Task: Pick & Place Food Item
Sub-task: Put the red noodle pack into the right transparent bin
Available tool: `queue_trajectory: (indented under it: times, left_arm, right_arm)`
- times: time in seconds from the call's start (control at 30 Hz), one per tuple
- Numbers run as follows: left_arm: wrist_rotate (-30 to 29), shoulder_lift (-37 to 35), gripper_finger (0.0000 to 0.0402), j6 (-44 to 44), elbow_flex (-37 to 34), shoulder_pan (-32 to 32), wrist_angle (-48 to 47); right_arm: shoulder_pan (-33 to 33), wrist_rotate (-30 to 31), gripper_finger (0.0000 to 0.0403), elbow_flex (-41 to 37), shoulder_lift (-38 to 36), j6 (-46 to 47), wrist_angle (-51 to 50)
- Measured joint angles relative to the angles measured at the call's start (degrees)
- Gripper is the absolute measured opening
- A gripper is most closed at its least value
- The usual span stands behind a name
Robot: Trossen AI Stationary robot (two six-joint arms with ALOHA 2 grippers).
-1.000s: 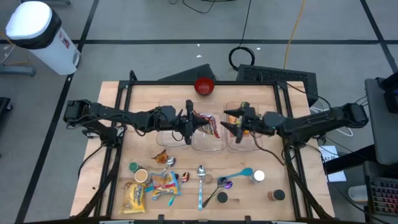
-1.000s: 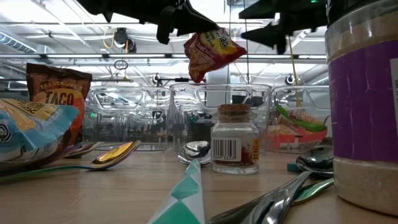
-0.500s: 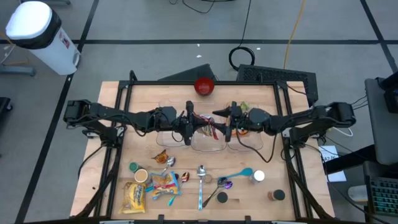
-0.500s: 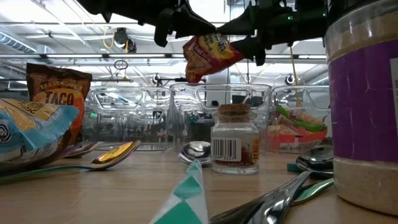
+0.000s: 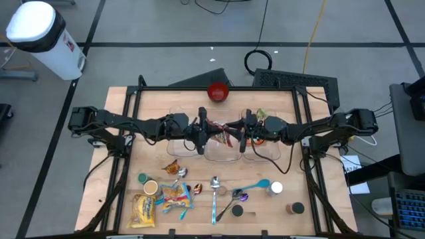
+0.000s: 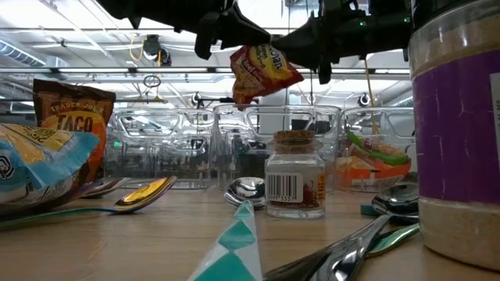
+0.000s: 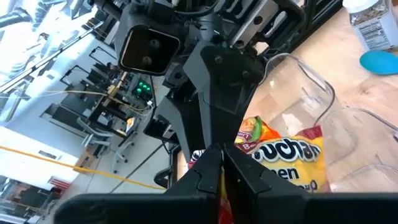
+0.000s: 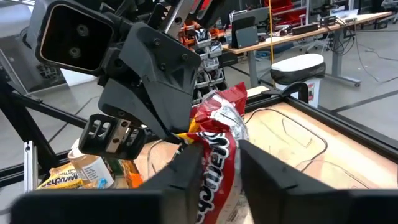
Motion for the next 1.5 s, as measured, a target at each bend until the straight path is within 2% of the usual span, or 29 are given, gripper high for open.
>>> queue_trajectory:
  times: [0.13, 0.27, 0.43, 0.6, 0.73, 0.83, 1.0, 1.1, 1.3, 1.5]
  left_arm:
    - [-0.02, 0.00, 0.0005, -2.53, 0.00, 0.02, 0.14]
    - [-3.78, 0.00, 0.0017, -10.45, 0.00, -0.13, 2.74]
    - [-7.10, -0.58, 0.0107, -17.01, 0.01, -0.46, 4.41]
    - [-8.22, -0.78, 0.0201, -17.13, 0.02, -1.57, 4.62]
    - [-11.73, -1.72, 0.0251, -16.33, 0.02, -2.44, 4.02]
    - [-14.47, -1.90, 0.0272, -16.78, 0.02, -2.49, 3.24]
    - [-15.69, -1.90, 0.0288, -17.88, 0.02, -1.86, 1.67]
    - [-15.65, -1.84, 0.0289, -18.63, 0.02, -1.48, 0.88]
    - [-15.61, -1.84, 0.0289, -19.60, 0.02, -0.64, 1.14]
    - [-14.98, -1.84, 0.0290, -21.00, 0.02, -0.33, 1.07]
  right_arm:
    - [0.00, -0.56, 0.0017, 0.00, 0.00, -1.59, 0.15]
    - [-0.04, -2.19, 0.0011, 0.00, 0.00, -2.55, 1.48]
    - [-0.05, -2.25, 0.0004, -0.07, -1.31, -3.00, -0.01]
    - [-0.11, -2.43, 0.0002, -0.07, -7.06, -4.10, -5.06]
    - [-0.07, -2.47, 0.0002, -0.07, -14.95, -4.07, -16.78]
    - [0.10, -2.48, 0.0001, -0.07, -21.86, -2.33, -27.72]
    - [0.11, -3.15, 0.0001, -0.04, -32.28, -0.91, -44.90]
    - [-0.47, -7.99, 0.0001, 1.70, -36.79, -0.84, -56.31]
    - [-0.66, -12.81, 0.0000, 8.42, -37.56, -0.82, -72.78]
    - [-1.37, -19.11, 0.0000, 9.81, -32.54, -2.60, -78.18]
